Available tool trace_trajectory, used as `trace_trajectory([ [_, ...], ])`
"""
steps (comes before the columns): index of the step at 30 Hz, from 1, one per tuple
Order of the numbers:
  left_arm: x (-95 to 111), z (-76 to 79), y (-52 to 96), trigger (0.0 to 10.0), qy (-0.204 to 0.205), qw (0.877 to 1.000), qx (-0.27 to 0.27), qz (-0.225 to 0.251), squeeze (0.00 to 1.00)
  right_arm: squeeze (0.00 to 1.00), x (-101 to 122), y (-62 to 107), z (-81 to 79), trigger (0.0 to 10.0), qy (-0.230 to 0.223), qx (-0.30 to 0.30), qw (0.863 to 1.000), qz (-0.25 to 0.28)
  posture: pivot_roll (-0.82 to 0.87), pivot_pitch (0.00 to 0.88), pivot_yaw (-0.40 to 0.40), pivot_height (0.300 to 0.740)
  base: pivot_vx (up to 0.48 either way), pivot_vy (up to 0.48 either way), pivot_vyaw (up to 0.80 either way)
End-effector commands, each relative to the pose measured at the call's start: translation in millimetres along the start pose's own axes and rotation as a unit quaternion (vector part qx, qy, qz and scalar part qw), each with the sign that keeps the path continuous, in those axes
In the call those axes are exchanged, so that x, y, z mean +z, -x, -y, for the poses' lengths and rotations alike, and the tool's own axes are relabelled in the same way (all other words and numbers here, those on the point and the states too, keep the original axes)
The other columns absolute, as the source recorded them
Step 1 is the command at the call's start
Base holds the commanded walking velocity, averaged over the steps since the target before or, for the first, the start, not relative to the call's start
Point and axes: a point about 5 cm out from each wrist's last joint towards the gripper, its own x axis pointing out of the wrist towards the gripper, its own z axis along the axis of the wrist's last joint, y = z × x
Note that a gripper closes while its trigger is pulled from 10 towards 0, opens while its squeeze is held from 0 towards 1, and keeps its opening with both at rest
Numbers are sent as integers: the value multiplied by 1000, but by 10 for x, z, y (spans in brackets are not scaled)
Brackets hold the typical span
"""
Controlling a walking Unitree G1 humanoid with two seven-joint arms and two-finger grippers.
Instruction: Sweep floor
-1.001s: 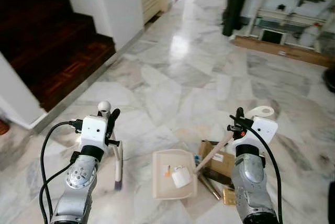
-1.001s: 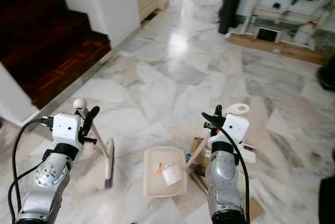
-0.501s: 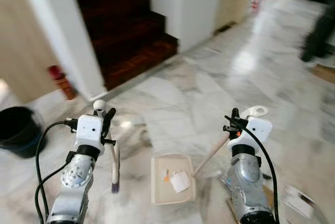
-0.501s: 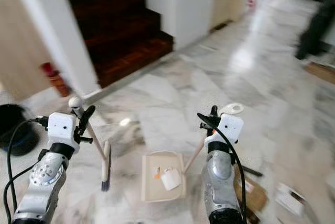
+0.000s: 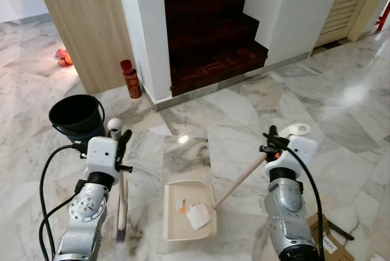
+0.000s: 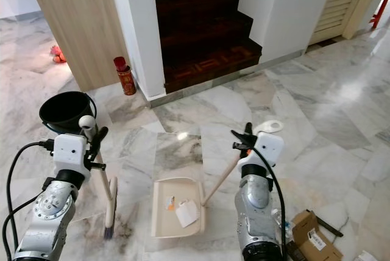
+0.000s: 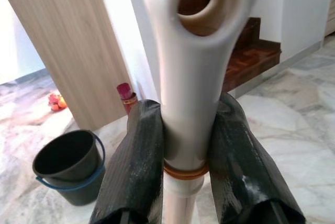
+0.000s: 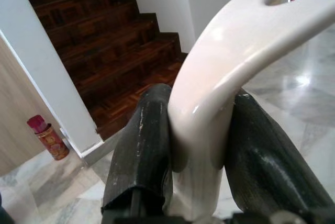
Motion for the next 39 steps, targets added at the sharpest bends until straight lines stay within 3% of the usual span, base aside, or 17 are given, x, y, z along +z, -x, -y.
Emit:
trace_trajectory([
  [1,125,-10,-50,10000,-9,999,0,32,0,0,50,-28,-7,10000,0,1,1000,13,142,2,3,740,0,0,0],
  [6,120,-6,-45,10000,-7,999,0,31,0,0,54,-29,-27,10000,5,7,1000,15,144,0,2,740,0,0,120],
  [29,123,-50,-60,10000,-8,1000,9,29,0,0,39,-31,-69,10000,0,12,1000,12,158,0,-2,740,0,0,756],
  [39,118,-91,-42,10000,-9,1000,16,25,0,0,12,-34,-82,10000,-6,13,1000,3,162,21,-2,740,0,0,42],
])
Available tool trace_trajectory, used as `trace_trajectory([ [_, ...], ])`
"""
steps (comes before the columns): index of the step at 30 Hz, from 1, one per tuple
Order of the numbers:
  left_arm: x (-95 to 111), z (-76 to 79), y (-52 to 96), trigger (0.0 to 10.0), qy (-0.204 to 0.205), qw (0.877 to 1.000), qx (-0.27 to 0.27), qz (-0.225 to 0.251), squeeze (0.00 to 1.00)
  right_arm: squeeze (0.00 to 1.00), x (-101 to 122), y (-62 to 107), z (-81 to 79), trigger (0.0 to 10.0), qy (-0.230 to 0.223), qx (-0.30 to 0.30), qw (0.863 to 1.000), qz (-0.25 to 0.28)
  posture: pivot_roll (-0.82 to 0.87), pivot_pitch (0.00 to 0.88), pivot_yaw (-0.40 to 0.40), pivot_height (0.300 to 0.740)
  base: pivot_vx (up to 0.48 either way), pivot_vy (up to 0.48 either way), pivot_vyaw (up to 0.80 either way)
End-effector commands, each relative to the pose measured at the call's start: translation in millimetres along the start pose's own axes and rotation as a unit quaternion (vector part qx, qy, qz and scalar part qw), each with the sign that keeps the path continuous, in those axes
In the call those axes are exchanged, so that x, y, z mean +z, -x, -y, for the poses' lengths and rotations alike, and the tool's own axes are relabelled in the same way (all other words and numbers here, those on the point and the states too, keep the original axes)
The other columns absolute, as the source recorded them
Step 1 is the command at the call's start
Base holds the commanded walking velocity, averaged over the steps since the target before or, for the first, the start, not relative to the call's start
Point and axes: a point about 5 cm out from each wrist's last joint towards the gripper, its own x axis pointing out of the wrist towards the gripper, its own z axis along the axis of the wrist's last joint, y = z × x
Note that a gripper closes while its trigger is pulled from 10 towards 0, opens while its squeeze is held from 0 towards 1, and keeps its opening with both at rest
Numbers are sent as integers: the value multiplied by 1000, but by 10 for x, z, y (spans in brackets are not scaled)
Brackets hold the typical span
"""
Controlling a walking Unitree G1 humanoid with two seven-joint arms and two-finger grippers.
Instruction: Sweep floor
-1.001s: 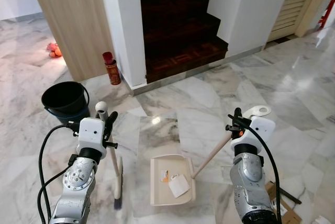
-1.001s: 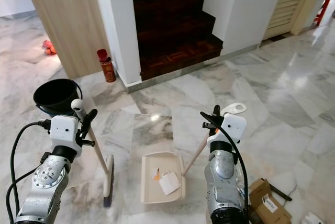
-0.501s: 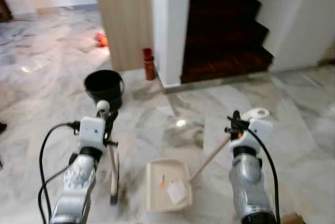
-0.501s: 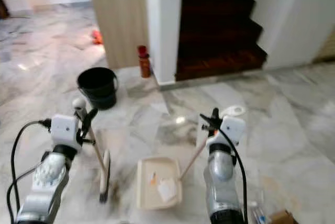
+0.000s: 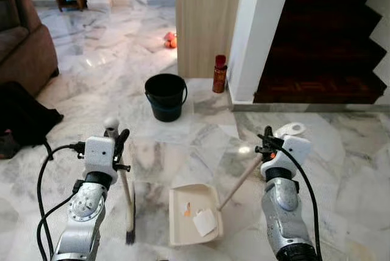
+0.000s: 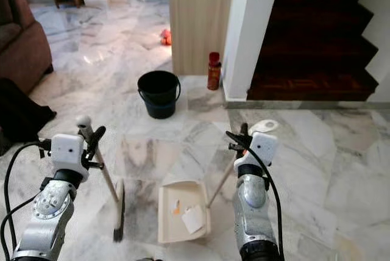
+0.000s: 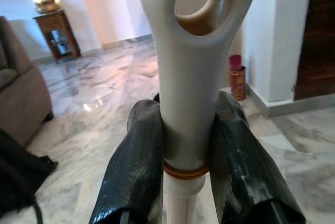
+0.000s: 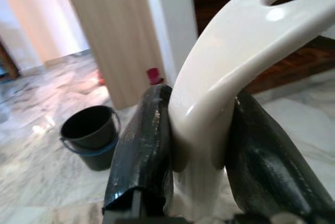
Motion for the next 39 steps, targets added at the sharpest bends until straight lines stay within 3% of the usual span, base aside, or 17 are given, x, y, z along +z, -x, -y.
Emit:
trace_trajectory([
  [1,130,-9,-45,10000,-6,1000,-1,28,0,0,73,-41,-5,10000,-5,-1,1000,15,162,27,0,740,0,0,0],
  [7,120,-4,-43,10000,-7,1000,-1,24,0,0,68,-42,-15,10000,-8,2,1000,13,164,34,1,740,0,0,0],
  [15,41,-54,-6,10000,33,999,25,5,0,0,50,-28,-16,10000,-9,6,1000,9,163,28,1,740,0,0,0],
  [25,18,-42,8,10000,29,999,18,-4,0,0,41,-27,-45,10000,-13,14,1000,7,166,6,3,740,0,0,0],
  [34,23,-50,5,10000,31,999,18,-3,0,0,31,-24,-60,10000,-1,23,1000,4,164,0,3,740,292,0,0],
  [39,26,-49,4,10000,32,999,18,-3,0,0,42,-24,-73,10000,-4,26,1000,9,162,6,2,740,326,0,635],
])
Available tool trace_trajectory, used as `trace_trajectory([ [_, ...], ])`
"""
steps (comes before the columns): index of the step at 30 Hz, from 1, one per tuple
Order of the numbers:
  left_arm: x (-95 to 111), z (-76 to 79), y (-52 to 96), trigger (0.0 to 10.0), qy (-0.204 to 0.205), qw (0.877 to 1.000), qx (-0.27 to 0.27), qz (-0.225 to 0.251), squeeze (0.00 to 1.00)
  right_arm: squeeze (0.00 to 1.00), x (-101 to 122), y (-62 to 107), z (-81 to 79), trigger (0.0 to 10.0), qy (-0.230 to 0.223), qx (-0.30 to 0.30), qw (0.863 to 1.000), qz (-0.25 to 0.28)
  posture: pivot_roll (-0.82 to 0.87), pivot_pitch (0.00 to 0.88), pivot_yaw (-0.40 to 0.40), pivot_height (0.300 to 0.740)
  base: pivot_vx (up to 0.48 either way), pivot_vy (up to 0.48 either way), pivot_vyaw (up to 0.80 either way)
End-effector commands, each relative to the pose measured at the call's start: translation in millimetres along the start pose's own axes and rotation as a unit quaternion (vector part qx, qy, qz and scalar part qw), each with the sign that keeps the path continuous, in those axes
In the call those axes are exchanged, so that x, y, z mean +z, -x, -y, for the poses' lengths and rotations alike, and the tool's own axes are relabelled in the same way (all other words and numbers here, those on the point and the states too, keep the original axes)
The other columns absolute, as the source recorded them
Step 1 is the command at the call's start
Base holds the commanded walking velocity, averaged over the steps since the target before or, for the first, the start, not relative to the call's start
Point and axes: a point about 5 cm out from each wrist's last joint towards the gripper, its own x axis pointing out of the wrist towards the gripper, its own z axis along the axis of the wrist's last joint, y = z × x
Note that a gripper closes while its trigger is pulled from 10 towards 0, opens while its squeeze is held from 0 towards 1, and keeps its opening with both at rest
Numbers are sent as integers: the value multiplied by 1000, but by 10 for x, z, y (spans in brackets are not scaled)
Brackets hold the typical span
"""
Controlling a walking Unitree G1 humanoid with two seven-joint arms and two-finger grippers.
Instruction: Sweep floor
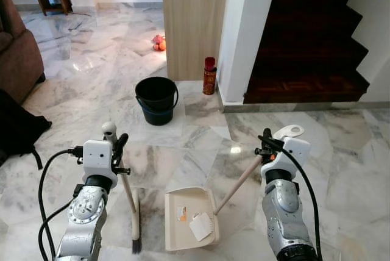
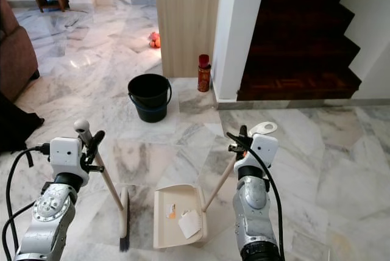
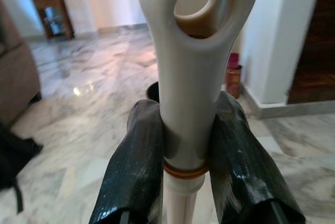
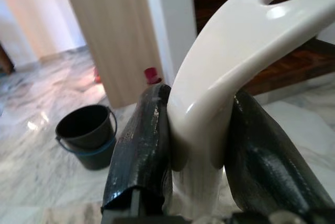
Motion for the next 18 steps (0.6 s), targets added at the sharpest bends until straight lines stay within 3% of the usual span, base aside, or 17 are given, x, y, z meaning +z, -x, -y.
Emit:
trace_trajectory([
  [1,101,-32,-26,10000,-1,1000,3,21,0,0,74,-35,-69,10000,-4,12,1000,17,162,6,2,740,326,0,694],
  [16,109,-42,-31,10000,-1,1000,5,22,0,0,62,-31,-91,10000,-2,21,1000,13,165,12,2,740,334,0,0],
  [18,112,-41,-33,10000,-1,1000,5,22,0,0,64,-28,-95,10000,-3,23,1000,14,166,15,2,740,337,0,734],
])
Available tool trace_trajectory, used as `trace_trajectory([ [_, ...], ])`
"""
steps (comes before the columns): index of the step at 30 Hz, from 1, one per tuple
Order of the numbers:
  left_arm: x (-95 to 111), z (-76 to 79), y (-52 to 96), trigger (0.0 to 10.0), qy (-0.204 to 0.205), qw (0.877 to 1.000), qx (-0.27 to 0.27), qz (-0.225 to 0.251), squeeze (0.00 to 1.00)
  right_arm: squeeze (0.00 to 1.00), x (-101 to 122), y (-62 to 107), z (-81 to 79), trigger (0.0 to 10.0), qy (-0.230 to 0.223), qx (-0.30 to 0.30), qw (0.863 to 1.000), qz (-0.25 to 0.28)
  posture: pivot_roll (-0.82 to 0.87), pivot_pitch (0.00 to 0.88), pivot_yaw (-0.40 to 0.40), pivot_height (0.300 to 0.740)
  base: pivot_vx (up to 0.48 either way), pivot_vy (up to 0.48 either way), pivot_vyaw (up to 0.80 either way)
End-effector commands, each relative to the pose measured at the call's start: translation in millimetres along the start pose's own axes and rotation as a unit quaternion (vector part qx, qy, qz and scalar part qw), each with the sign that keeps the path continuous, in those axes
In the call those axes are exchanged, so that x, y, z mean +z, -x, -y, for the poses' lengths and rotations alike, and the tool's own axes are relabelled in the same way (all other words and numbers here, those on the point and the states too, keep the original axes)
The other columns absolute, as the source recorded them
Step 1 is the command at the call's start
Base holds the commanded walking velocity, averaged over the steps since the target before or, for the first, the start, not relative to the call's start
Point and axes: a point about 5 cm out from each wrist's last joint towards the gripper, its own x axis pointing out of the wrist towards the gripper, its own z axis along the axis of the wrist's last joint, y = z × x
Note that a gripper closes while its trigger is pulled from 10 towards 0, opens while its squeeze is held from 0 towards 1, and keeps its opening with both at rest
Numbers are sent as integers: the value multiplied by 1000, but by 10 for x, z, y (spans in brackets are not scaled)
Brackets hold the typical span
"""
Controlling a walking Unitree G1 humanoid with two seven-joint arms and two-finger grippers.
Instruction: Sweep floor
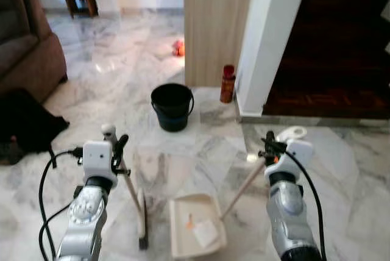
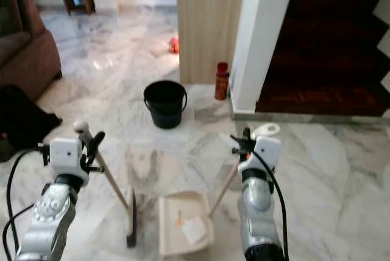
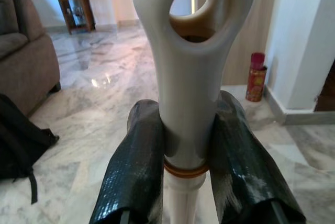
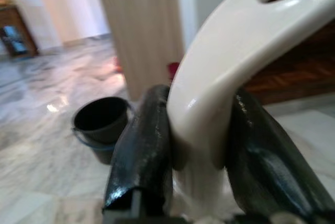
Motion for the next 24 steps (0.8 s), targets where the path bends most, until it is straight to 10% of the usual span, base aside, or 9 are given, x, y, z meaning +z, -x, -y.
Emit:
trace_trajectory([
  [1,122,6,-44,10000,-3,1000,-1,25,0,0,92,-31,-40,10000,-17,4,1000,22,166,17,1,740,337,0,800],
  [24,126,-9,-31,10000,-2,1000,2,24,0,0,75,-23,-38,10000,-29,5,999,14,168,36,-1,740,335,0,123],
])
